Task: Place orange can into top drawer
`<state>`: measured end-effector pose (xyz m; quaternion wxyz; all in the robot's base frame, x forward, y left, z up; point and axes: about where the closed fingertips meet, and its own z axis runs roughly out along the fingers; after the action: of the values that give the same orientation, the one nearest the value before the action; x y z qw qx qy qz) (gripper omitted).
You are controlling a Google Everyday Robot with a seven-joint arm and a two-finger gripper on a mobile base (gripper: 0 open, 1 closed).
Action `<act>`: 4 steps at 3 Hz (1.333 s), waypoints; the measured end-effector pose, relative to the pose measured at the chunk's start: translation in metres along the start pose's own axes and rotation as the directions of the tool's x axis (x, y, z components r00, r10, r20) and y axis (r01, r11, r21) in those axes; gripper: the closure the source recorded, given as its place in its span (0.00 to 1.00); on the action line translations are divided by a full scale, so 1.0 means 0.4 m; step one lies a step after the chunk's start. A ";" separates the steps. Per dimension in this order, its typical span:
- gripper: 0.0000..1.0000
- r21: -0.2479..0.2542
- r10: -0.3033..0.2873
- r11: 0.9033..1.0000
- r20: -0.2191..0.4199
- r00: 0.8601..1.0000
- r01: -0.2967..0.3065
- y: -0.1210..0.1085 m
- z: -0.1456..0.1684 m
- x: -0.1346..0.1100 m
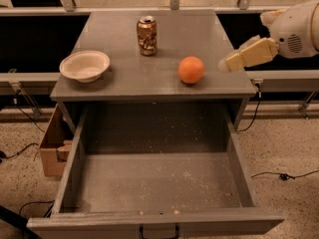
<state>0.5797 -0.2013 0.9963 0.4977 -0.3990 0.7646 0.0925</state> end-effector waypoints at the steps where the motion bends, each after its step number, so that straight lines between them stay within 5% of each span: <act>1: 0.00 0.000 -0.001 1.000 -0.001 1.000 0.001 0.000 0.000 0.000; 2: 0.00 -0.003 0.041 0.999 0.113 0.993 -0.041 -0.029 0.073 -0.057; 3: 0.00 -0.043 0.081 0.996 0.286 0.955 -0.072 -0.069 0.183 -0.168; 4: 0.00 -0.087 0.104 0.993 0.394 0.913 -0.075 -0.097 0.273 -0.256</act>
Offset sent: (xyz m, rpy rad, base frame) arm 0.1049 0.0532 0.0272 0.3629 -0.1737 0.0218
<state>0.7010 -0.1152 1.0383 0.6235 -0.3538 0.6611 0.2211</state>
